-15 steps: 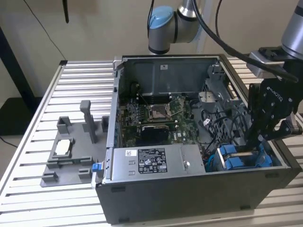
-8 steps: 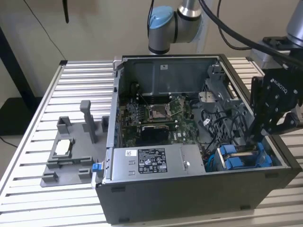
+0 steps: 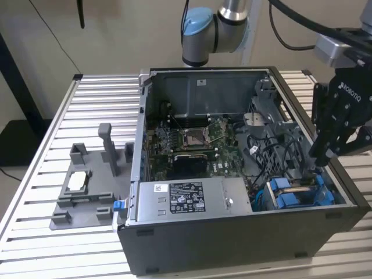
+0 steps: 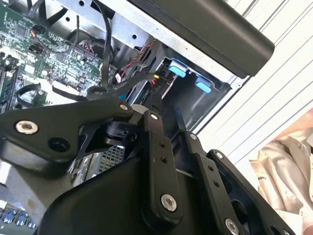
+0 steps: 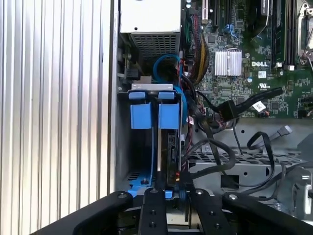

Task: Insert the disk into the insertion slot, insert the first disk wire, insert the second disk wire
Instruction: 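Insert the first disk wire, then insert the second disk wire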

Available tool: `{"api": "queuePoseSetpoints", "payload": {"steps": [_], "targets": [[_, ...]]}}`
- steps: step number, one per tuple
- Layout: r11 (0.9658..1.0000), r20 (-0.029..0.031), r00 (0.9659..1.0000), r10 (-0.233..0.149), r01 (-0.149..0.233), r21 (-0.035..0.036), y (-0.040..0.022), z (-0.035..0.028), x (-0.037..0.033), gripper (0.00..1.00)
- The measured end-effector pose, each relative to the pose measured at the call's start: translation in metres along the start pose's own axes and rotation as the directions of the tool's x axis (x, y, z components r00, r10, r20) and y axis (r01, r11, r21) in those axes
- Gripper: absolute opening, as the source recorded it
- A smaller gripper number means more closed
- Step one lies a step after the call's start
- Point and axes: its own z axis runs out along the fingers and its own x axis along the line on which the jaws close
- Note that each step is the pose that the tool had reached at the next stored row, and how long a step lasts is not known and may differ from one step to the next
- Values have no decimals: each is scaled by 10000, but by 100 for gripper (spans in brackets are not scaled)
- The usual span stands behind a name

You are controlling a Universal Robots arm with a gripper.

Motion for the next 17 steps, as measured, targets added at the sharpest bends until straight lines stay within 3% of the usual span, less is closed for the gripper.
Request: {"api": "queuePoseSetpoints", "payload": {"steps": [5, 13, 17], "targets": [[10000, -2, 10000, -1, 1, -4, 11, -145, 9, 27], [10000, -1, 10000, 0, 0, -5, 15, -149, 10, 27], [10000, -1, 10000, 0, 0, -5, 53, -146, 9, 27]]}}
